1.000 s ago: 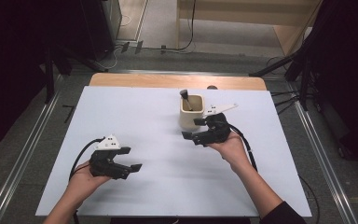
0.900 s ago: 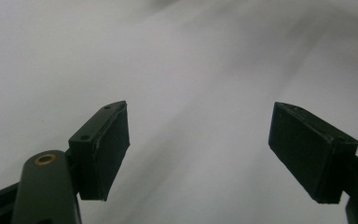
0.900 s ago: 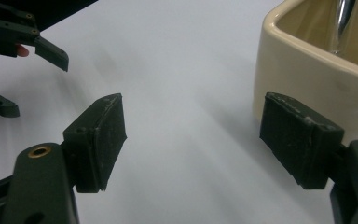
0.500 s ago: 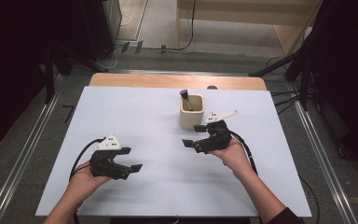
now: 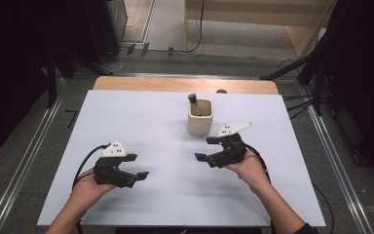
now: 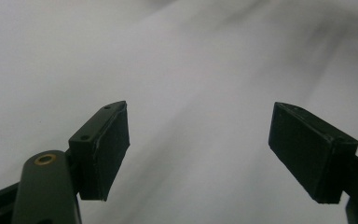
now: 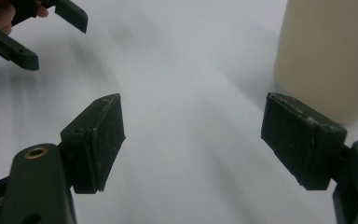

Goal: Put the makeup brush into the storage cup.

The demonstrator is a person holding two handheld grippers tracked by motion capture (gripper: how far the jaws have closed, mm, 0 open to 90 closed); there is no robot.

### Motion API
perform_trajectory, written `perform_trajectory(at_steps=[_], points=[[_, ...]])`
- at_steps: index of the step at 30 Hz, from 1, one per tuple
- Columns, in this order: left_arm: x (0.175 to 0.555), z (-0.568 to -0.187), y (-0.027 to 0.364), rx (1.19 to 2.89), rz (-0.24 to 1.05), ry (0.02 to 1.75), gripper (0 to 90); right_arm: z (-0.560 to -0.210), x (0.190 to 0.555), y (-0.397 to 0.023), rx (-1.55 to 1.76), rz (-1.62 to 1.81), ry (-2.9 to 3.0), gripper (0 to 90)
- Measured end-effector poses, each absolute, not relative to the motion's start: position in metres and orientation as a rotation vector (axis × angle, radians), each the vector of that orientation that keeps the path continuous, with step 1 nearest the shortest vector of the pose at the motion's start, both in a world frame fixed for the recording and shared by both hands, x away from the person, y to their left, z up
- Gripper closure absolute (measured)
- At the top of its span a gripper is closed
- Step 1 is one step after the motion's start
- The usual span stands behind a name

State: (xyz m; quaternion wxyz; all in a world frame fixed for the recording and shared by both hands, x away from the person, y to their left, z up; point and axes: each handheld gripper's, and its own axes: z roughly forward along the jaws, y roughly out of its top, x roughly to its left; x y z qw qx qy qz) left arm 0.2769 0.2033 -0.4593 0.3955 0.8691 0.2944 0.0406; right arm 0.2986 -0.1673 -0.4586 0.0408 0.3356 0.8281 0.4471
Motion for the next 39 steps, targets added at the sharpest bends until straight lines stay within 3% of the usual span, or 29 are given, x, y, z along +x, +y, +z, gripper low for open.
perform_trajectory(at_steps=[39], points=[[0.276, -0.459, 0.203, 2.211, 0.099, 0.731, 21.0, -0.47, 0.259, -0.224, 1.053, 1.348, 2.509, 22.6]])
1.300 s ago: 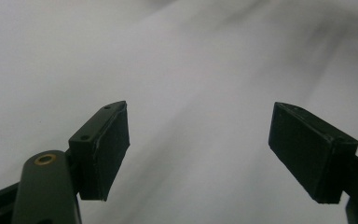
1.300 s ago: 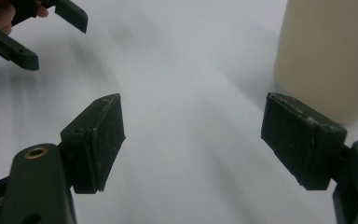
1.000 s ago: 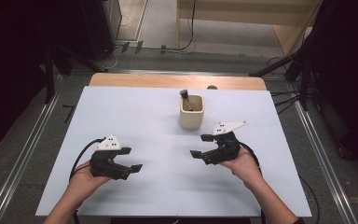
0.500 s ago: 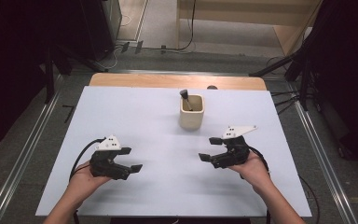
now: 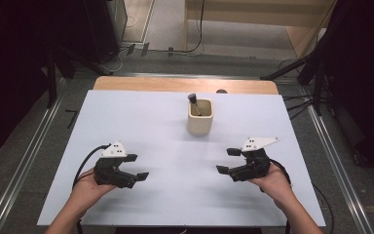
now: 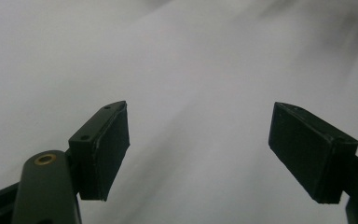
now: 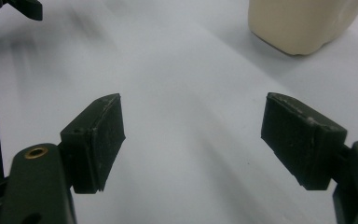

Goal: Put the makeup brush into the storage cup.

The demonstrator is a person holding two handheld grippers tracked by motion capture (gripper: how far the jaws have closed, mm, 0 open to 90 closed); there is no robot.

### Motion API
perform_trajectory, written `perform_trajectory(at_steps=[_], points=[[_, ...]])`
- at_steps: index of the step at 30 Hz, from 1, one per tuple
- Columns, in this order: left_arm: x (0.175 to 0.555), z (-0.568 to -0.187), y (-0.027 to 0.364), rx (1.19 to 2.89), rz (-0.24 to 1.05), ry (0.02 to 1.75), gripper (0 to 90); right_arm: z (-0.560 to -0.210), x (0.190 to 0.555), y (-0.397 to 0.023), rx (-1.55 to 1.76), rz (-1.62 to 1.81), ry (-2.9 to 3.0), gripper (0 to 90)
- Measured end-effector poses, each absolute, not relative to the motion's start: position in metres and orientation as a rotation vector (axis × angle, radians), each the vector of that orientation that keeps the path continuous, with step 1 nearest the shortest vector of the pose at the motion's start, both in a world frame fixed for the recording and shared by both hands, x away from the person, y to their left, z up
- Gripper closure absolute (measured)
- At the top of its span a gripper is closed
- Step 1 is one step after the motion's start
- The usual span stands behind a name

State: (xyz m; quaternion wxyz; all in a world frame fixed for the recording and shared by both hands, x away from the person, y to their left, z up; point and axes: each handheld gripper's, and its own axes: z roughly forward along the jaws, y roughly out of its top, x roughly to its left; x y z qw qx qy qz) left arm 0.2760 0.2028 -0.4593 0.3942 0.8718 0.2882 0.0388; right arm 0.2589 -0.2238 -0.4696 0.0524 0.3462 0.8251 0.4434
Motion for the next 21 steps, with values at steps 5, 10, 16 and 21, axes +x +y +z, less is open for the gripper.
perform_trajectory(at_steps=[5, 10, 16, 21], points=[[0.276, -0.459, 0.203, 2.21, 0.097, 0.728, 21.0, -0.473, 0.253, -0.229, 1.05, 1.344, 2.513, 22.7], [0.276, -0.459, 0.203, 2.212, 0.095, 0.723, 21.0, -0.474, 0.249, -0.234, 1.043, 1.342, 2.514, 22.8], [0.276, -0.459, 0.202, 2.212, 0.092, 0.717, 21.0, -0.477, 0.246, -0.238, 1.015, 1.322, 2.523, 23.3], [0.276, -0.46, 0.203, 2.215, 0.093, 0.715, 21.0, -0.477, 0.246, -0.24, 1.018, 1.342, 2.519, 23.4]])
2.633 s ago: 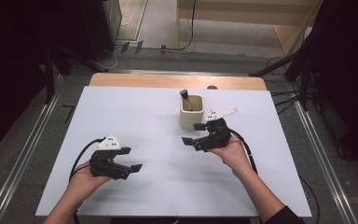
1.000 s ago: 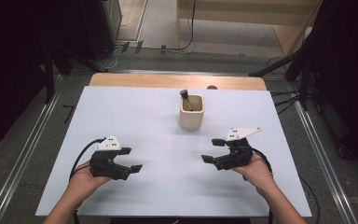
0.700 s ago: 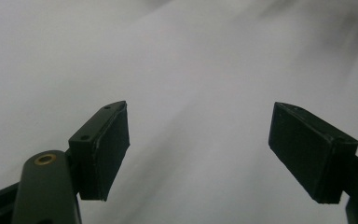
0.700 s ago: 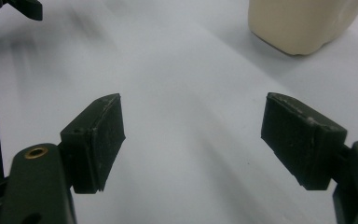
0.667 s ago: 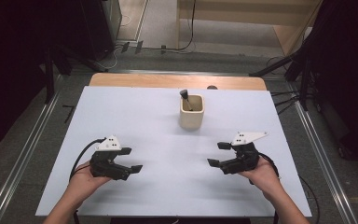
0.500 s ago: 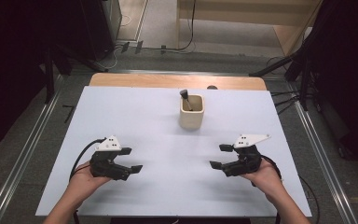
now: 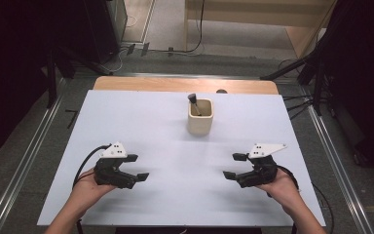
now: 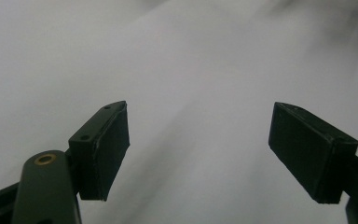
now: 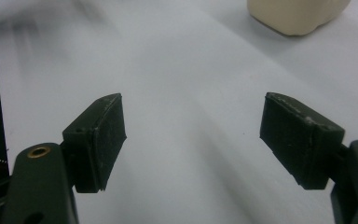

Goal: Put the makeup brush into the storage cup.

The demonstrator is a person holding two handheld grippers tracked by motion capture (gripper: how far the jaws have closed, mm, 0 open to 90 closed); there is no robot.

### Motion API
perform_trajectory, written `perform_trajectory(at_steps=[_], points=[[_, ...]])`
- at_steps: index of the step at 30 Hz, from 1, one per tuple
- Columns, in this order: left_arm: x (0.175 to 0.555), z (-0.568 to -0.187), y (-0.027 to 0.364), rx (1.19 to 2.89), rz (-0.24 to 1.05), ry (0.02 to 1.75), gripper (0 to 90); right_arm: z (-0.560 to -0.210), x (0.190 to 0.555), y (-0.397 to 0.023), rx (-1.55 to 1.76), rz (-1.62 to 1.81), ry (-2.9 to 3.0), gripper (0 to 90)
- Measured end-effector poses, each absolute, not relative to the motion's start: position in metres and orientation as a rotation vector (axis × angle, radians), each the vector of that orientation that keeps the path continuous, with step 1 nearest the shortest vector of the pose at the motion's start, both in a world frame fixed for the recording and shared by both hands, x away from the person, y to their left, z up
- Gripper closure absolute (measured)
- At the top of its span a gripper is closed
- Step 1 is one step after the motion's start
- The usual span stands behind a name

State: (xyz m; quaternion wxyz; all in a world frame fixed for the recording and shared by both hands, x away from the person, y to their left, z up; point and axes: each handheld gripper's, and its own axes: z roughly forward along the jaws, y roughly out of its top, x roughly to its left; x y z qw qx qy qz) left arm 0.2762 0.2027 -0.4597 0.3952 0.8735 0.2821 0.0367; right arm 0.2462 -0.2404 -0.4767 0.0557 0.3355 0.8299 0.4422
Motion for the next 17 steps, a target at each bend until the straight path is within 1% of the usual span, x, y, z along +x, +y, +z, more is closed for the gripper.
perform_trajectory(at_steps=[17], points=[[0.2767, -0.4602, 0.2022, 2.218, 0.092, 0.703, 21.0, -0.4816, 0.2495, -0.2437, 1.019, 1.334, 2.528, 23.4]])
